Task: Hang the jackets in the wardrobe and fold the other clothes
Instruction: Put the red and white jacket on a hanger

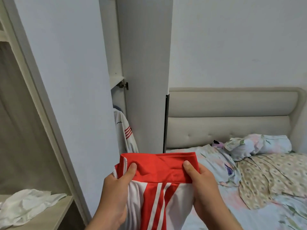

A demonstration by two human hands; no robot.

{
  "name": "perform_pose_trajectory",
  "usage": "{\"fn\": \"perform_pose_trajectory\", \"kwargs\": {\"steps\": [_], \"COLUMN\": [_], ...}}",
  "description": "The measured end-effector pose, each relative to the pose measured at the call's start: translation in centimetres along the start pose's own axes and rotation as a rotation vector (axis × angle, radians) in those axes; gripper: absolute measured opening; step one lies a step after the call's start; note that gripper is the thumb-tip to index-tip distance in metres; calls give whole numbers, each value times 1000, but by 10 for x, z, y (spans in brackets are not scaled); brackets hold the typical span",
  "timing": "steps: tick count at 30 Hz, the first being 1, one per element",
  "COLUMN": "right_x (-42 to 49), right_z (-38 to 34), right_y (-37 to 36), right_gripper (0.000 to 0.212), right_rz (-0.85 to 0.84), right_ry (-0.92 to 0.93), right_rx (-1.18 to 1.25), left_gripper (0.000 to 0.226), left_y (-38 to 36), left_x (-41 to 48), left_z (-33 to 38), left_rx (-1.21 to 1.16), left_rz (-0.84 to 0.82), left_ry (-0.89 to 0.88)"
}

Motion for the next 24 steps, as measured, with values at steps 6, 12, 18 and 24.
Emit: {"fn": "perform_pose_trajectory", "kwargs": {"steps": [6, 12, 18, 24], "right_x": [62, 124, 184, 240], "right_z": [-4, -10, -16, -4], "right_y": [6, -5, -41, -69], "right_gripper": [17, 18, 25, 33], "right_rz": [-12, -36, -83, -138], "right_ry": [-17, -6, 46, -5], "right_rx": [-8, 14, -16, -148], "left_gripper": [40, 37, 20, 15], "left_y": [-8, -1, 14, 6], "left_x": [58, 120, 197, 265], "left_z": [4, 15, 30, 24], "left_rx": [-59, -116, -179, -248], "left_rz": [46, 73, 187, 270], "left_ry": [-31, -95, -176, -172]}}
Point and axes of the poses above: each hand's wrist, its own x-axis towards the middle knuckle, its own y-axis out of the back of the hand, z = x × y, the point moved 3 cm from there along x, towards the middle knuckle, and after that the axes turned 13 degrees about -z, right-handed, at the moved point
